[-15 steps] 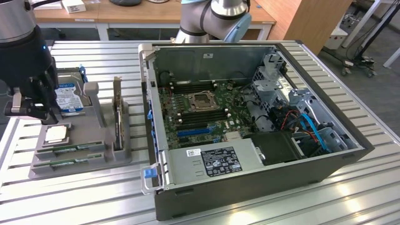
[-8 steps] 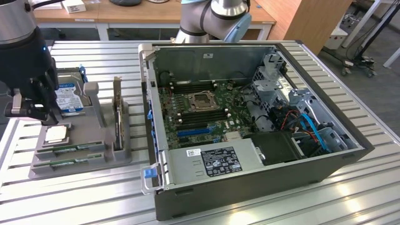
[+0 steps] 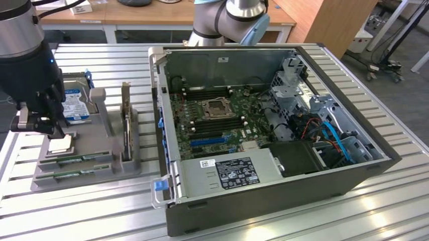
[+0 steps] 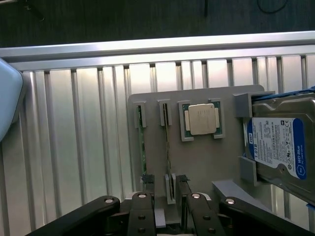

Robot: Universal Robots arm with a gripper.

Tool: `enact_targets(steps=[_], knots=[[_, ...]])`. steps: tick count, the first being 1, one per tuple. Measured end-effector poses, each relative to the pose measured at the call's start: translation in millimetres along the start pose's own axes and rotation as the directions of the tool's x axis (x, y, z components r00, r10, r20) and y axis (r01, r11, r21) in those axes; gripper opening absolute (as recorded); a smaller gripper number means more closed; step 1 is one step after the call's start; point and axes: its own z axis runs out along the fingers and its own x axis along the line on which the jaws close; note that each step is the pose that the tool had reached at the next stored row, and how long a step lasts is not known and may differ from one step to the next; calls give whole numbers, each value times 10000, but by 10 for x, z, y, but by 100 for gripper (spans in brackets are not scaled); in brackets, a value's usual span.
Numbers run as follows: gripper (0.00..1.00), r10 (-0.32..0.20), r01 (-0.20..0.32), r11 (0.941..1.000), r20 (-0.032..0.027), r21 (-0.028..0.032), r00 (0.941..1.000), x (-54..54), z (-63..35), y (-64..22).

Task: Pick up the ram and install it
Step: 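Pick up the ram and move it above insertion slot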

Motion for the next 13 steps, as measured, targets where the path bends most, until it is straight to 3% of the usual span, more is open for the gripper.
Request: enact_targets(steps=[13], knots=[[31, 1, -1, 10000, 1, 1, 10000, 65, -1, -6]])
